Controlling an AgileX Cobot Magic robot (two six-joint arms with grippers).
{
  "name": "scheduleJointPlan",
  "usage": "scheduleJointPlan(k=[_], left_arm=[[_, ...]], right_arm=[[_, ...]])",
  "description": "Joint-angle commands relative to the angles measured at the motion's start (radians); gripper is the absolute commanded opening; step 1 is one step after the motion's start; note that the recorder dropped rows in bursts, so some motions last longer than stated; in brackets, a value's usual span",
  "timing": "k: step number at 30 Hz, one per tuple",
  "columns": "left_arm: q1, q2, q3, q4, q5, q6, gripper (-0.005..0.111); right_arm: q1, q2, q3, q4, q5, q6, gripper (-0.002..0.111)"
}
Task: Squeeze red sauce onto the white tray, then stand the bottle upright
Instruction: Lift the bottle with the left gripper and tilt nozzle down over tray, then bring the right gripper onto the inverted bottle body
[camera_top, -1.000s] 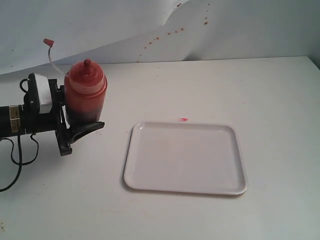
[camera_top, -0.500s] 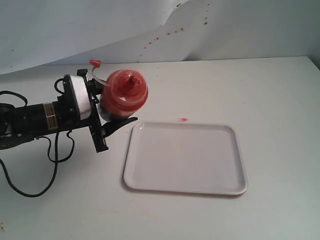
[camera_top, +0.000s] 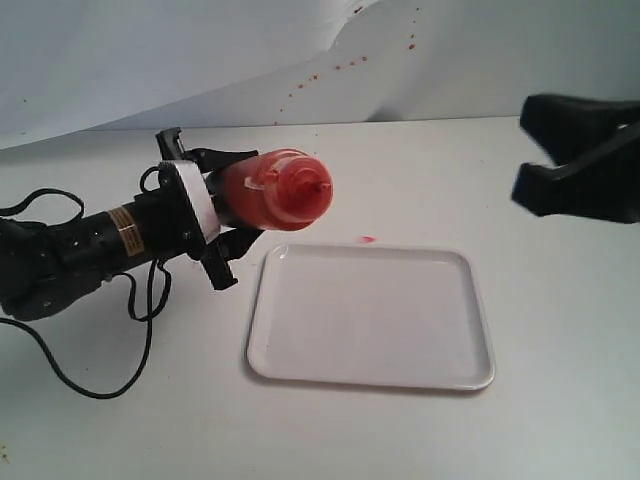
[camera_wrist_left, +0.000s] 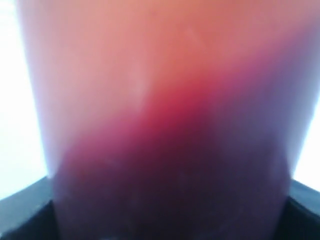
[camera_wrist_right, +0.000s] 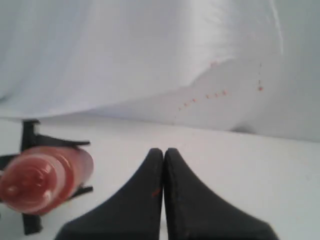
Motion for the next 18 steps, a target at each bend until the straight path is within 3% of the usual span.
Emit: scheduleJointPlan(k=[1, 4, 8, 12, 16, 18], left_arm=[[-0.048, -0.021, 0.031, -0.226, -0.054, 0.233, 0.000], [-0.108, -0.021, 0.039, -0.421, -0.058, 0.470, 0.000], [-0.188, -0.021, 0.039, -0.560, -0.065, 0.747, 0.000], [-0.258, -0.021, 0.039, -0.711, -0.108, 1.015, 0.000], [-0.270, -0.021, 0.039, -0.718, -0.145, 1.040, 0.000], [-0.270, -0.021, 0.039, -0.718, -0.145, 1.084, 0.000]], right_arm=[[-0.091, 0.195, -0.006, 0.078, -0.117, -0.005, 0.010], [-0.168, 0.308, -0.006, 0.168, -0.358, -0.005, 0.019], [-0.176, 0.344, -0.006, 0.179, -0.414, 0.007, 0.020], [-0.176, 0.387, -0.011, -0.068, -0.444, -0.024, 0.025], [-0.172, 0.450, -0.109, -0.130, -0.270, -0.011, 0.059], [-0.172, 0.489, -0.166, -0.125, -0.171, -0.007, 0.086]])
